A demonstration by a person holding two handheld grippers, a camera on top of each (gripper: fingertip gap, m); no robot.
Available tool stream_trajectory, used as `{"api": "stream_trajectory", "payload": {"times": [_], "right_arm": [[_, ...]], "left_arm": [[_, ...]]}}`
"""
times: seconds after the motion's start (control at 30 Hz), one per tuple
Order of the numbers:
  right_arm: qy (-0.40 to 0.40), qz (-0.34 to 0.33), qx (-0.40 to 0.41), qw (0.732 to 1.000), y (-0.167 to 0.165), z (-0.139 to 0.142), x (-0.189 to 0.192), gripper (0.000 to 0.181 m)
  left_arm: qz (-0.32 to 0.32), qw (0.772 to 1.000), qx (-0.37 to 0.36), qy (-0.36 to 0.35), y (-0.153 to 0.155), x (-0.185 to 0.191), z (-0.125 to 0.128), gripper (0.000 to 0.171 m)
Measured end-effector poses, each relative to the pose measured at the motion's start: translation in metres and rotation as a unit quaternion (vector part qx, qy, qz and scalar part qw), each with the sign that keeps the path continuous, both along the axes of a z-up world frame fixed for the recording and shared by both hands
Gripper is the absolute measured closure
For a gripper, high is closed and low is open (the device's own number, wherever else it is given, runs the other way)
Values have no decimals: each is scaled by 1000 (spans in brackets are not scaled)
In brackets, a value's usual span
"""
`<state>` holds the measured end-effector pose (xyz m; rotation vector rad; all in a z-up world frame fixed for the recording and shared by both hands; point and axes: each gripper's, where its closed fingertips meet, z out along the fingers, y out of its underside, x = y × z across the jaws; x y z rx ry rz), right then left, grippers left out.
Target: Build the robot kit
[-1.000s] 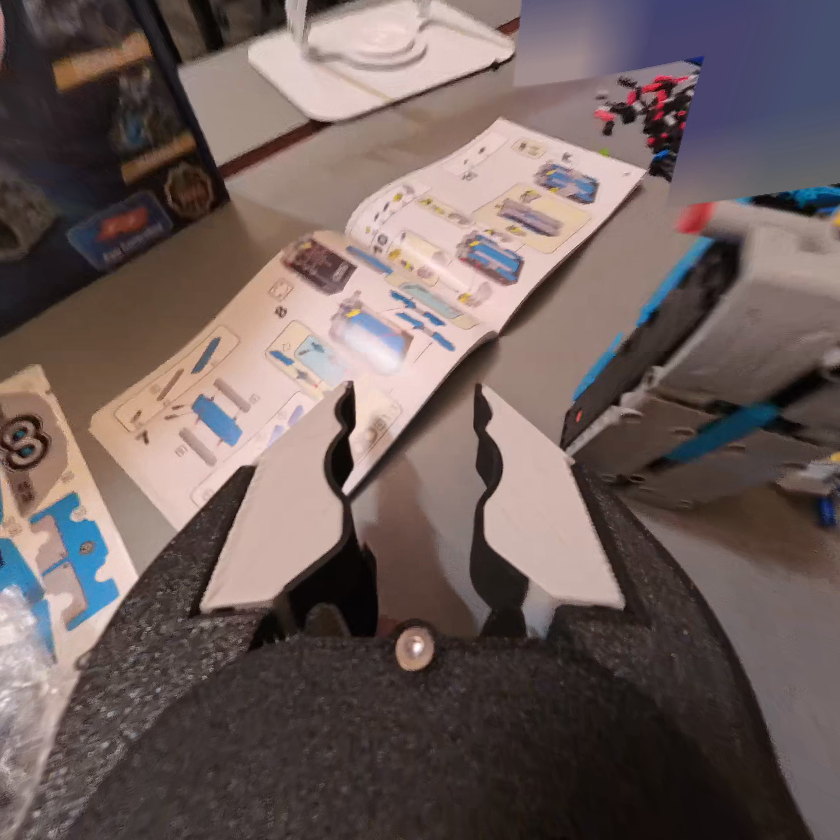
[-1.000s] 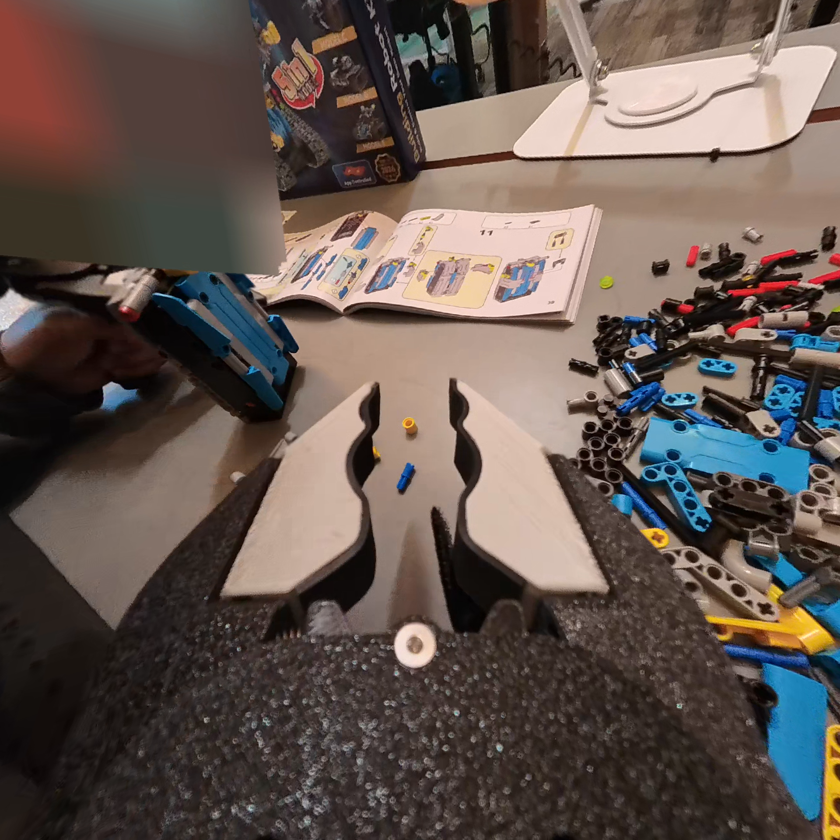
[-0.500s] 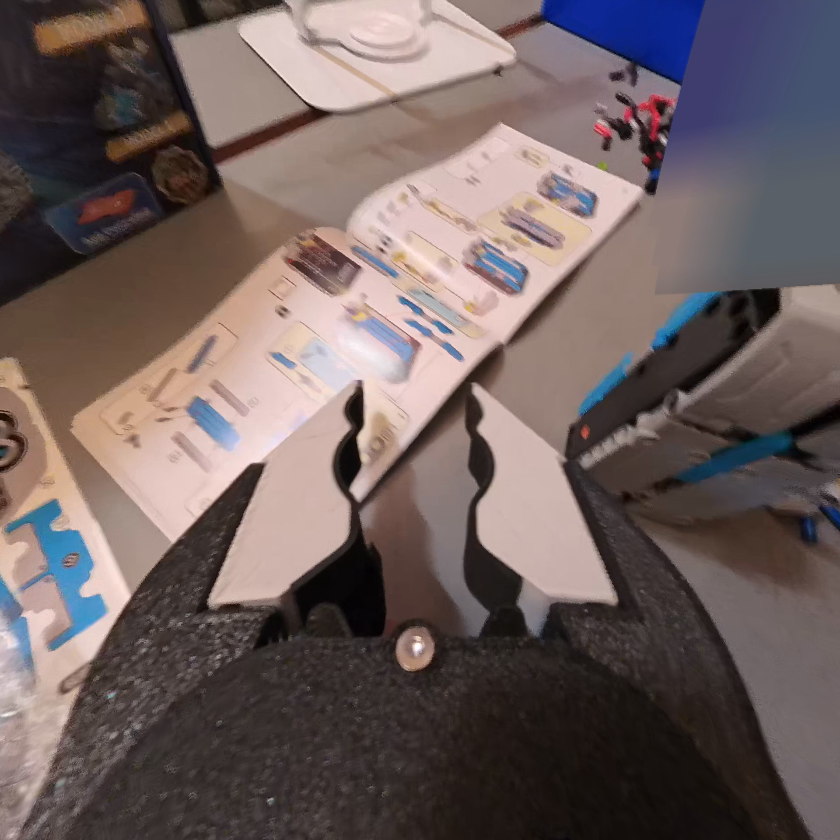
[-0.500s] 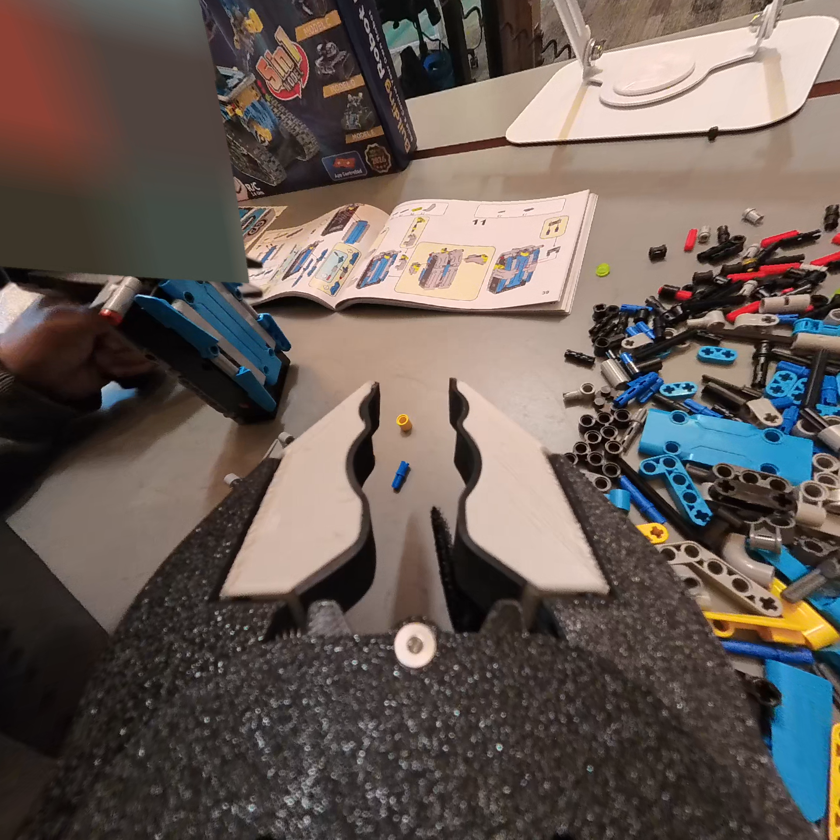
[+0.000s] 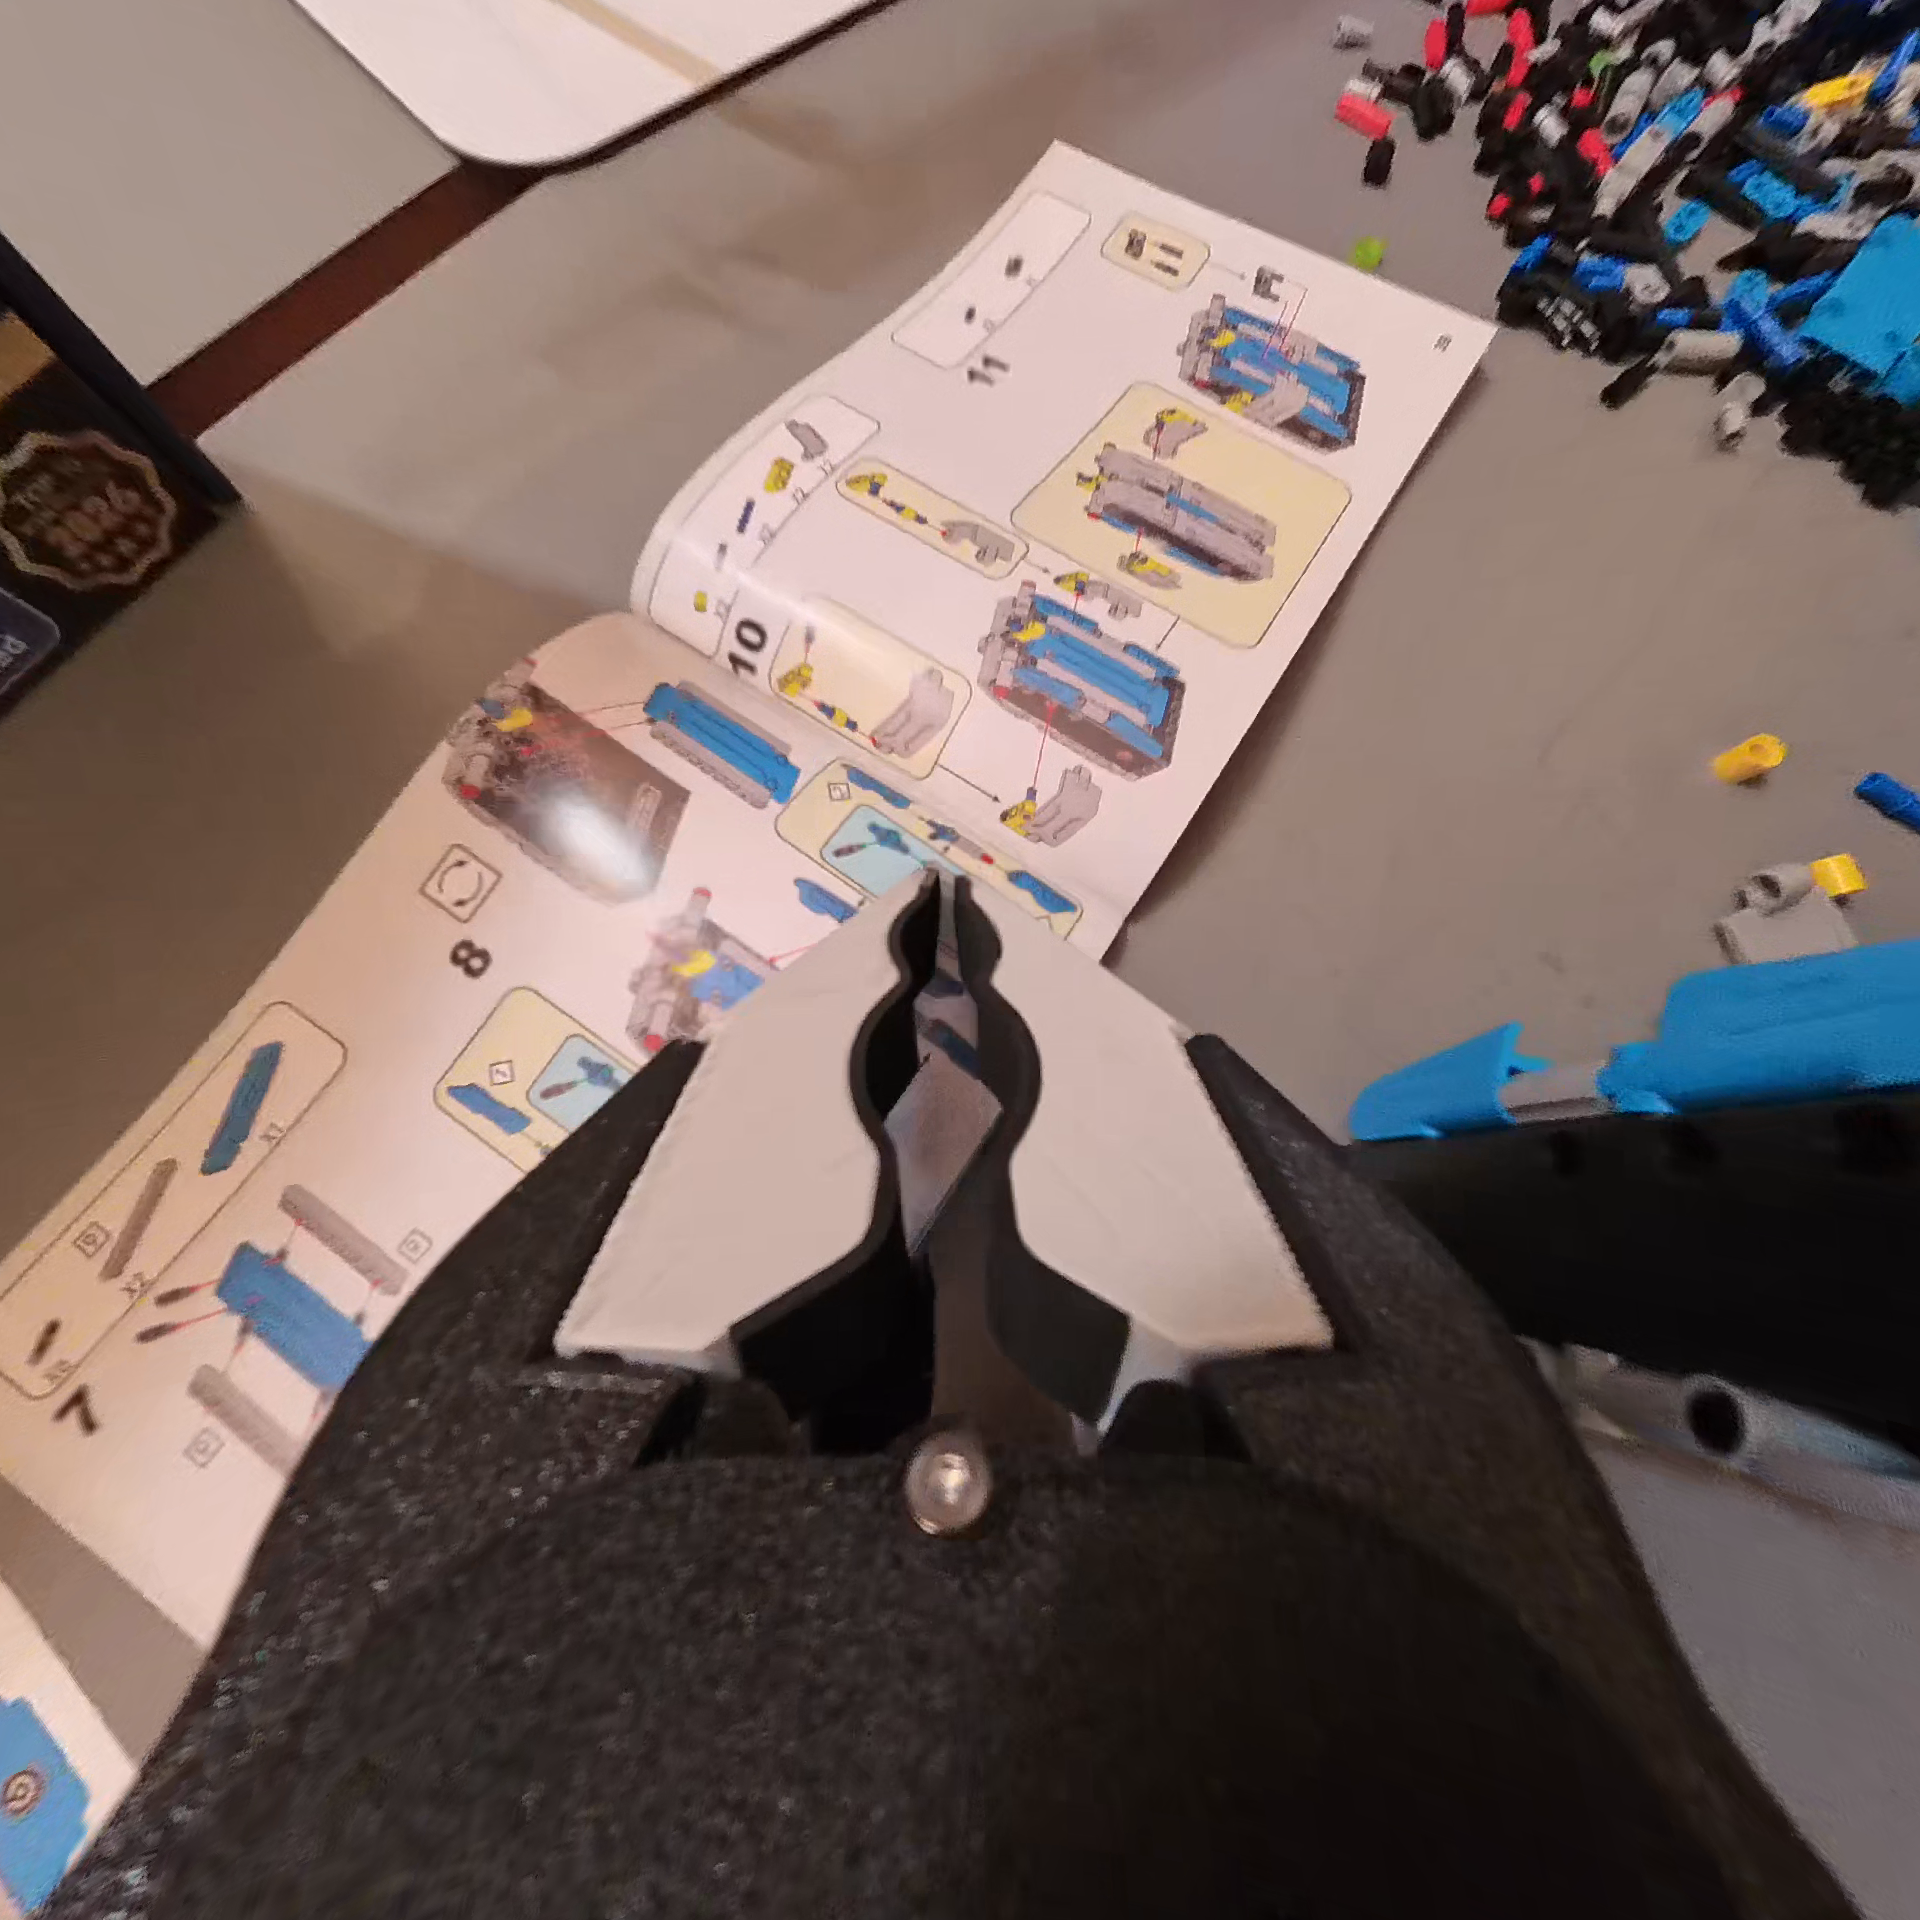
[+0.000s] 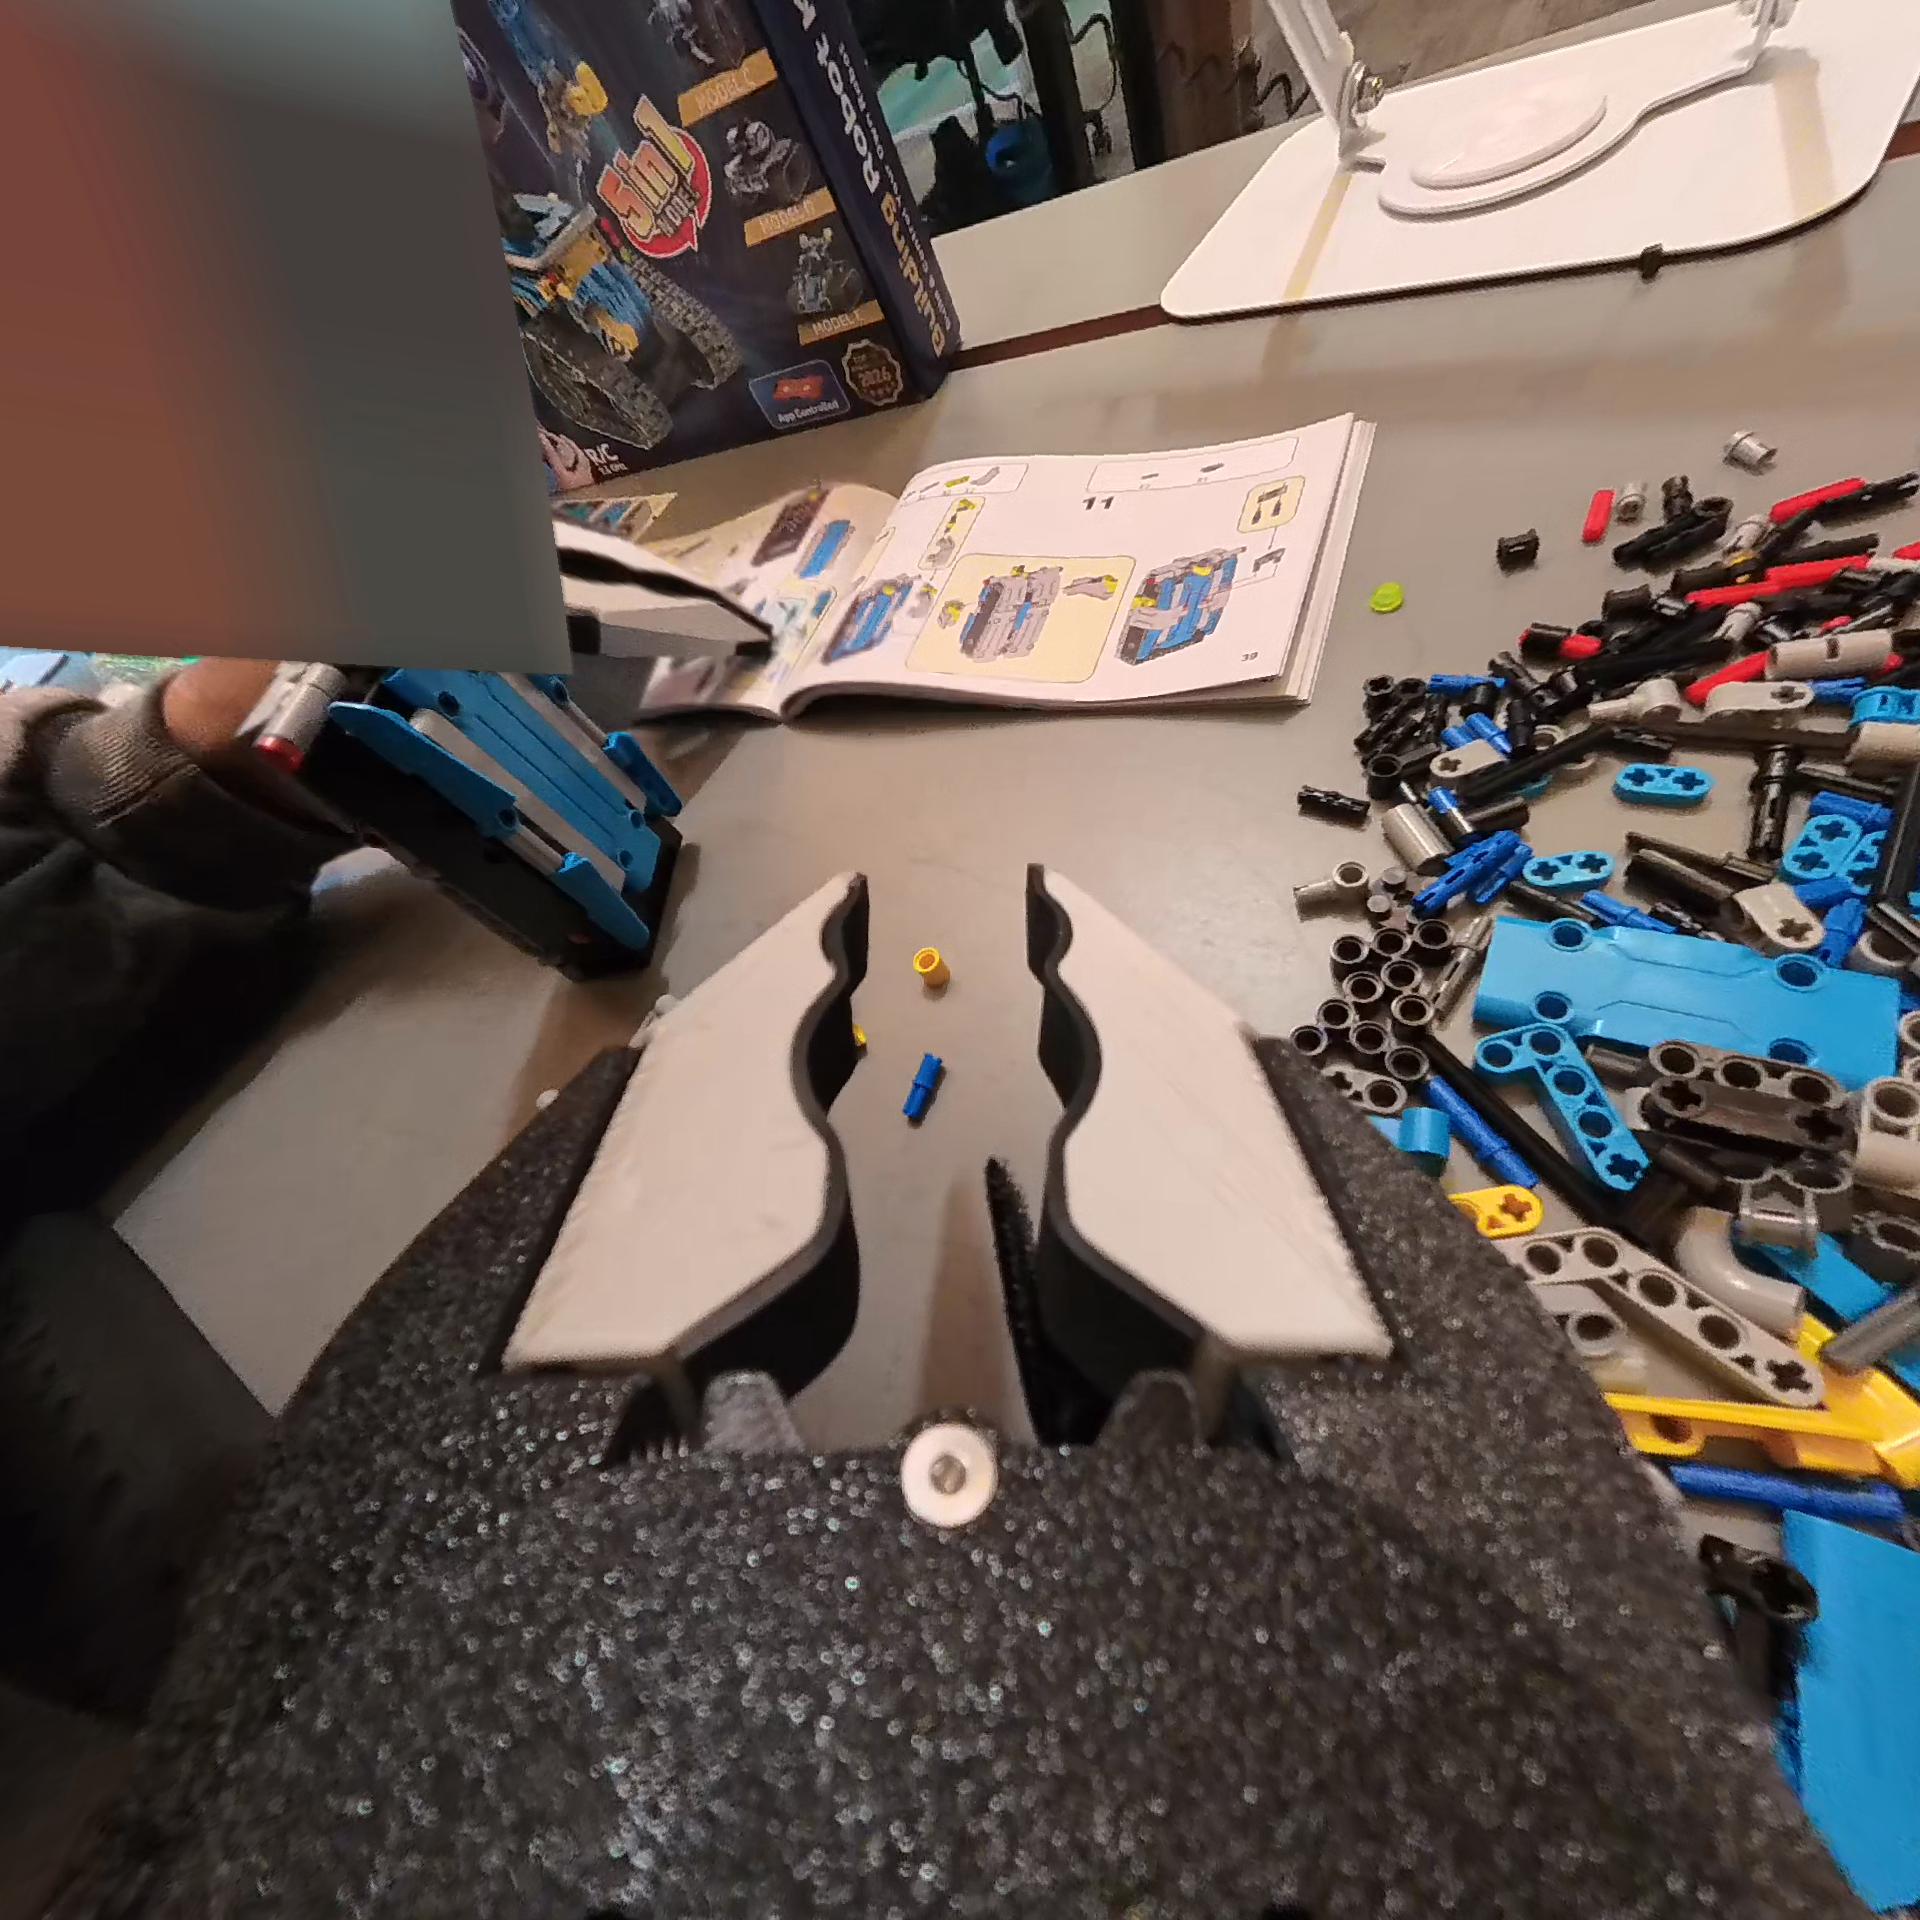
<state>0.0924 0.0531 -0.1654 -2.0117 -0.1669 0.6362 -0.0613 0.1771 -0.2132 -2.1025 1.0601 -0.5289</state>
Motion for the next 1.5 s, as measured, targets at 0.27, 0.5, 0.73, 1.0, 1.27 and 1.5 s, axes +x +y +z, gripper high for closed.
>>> {"api": "stream_trajectory", "payload": {"times": [0.27, 0.5, 0.73, 1.0, 1.27, 1.5], "right_arm": [[-51, 11, 4, 999, 0, -4, -7, 151], [-174, 125, 15, 977, 67, 42, -69, 161], [-256, 180, -34, 949, 143, -14, -135, 146], [-285, 164, -64, 942, 149, -54, -111, 132], [-264, 160, -77, 948, 149, -56, -91, 111], [-269, 158, -78, 947, 149, -58, -87, 112]], "left_arm": [[-1, 1000, -12, 3, -1, -2, -8, 171], [0, 998, -52, -29, -1, -2, -8, 171], [-1, 998, -59, -34, -1, -2, -8, 171], [-8, 994, -90, -58, -4, -1, -7, 171], [-10, 994, -93, -59, -4, -1, -7, 171], [-10, 991, -111, -74, -4, -1, -7, 171]]}}
